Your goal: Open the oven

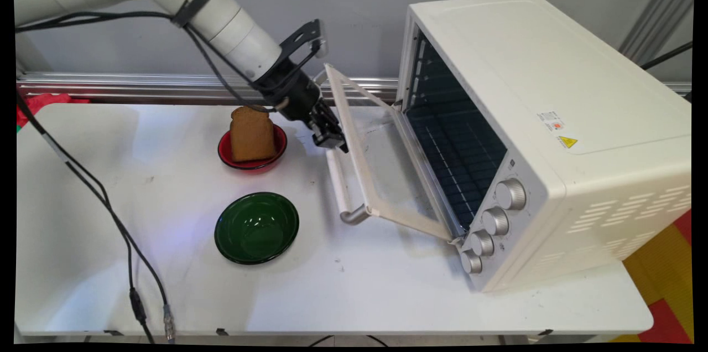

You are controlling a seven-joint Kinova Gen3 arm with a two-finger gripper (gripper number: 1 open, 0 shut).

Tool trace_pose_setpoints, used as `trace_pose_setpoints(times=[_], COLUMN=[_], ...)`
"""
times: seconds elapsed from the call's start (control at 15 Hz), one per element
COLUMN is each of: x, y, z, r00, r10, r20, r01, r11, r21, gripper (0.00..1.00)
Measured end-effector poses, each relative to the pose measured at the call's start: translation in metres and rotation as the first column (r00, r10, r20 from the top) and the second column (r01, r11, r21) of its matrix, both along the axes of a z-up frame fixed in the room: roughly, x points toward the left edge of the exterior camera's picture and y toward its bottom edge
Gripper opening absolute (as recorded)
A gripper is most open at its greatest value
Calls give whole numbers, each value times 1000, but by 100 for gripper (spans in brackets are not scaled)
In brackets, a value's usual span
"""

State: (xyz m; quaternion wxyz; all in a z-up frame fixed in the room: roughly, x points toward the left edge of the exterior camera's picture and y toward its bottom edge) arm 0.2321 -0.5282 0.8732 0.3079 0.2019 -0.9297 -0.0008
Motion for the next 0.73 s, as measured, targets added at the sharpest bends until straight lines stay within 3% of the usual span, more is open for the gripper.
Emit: trace_pose_setpoints(times=[0.73], x=[43], y=[16], z=[-23], r00=[999], r10=[-34], r20=[19], r01=[34], r11=[999], r21=[0], gripper=[0])
